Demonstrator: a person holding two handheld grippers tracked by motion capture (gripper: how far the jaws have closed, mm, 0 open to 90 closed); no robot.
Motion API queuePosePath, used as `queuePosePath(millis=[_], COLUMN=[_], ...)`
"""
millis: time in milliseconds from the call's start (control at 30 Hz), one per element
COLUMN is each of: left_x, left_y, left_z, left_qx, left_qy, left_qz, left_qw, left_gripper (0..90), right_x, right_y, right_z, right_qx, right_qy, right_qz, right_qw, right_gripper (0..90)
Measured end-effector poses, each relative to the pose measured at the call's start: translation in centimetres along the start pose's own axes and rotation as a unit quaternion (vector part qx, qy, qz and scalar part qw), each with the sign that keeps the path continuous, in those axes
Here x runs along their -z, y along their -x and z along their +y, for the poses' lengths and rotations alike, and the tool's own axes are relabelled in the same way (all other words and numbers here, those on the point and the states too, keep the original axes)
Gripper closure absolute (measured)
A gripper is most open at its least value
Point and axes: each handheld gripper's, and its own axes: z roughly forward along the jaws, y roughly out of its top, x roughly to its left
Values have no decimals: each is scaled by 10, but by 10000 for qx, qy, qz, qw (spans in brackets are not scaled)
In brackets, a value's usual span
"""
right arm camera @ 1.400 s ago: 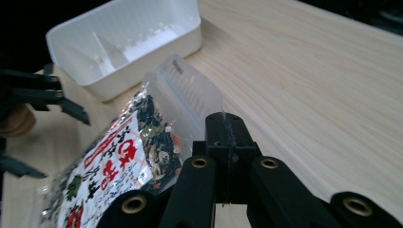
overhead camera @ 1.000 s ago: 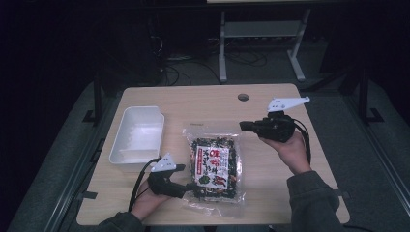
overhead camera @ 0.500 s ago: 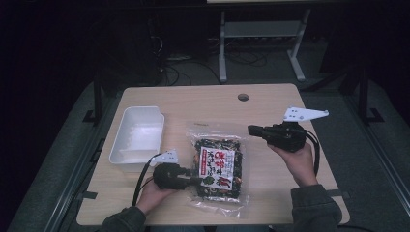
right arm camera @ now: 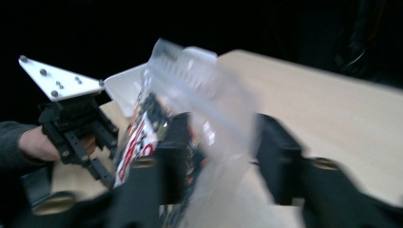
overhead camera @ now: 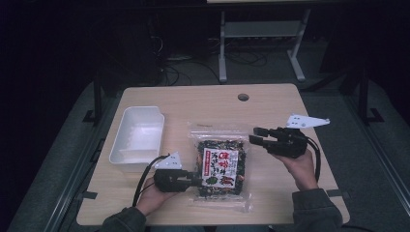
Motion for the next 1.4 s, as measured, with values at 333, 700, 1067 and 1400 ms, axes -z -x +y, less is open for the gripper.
queuePosePath(millis=[333, 700, 1067, 1400], left_x=[1, 3, 6, 12], left_y=[4, 5, 2, 0], left_z=[1, -1, -3, -4], left_qx=[-152, -167, -102, -149], left_qy=[-5, 23, 85, 138], left_qz=[52, 69, -6, 171], left_qw=[9999, 9998, 9999, 9996], left_gripper=[711, 711, 705, 633], right_x=[-32, -50, -53, -51], right_y=[0, -8, -12, -21], right_z=[-22, -33, -32, -25], right_qx=[-512, -443, -520, -526], right_qy=[-568, -1000, -801, -591], right_qz=[697, 1062, 1441, 1725], right_qw=[9946, 9883, 9849, 9818], right_gripper=[334, 422, 663, 735])
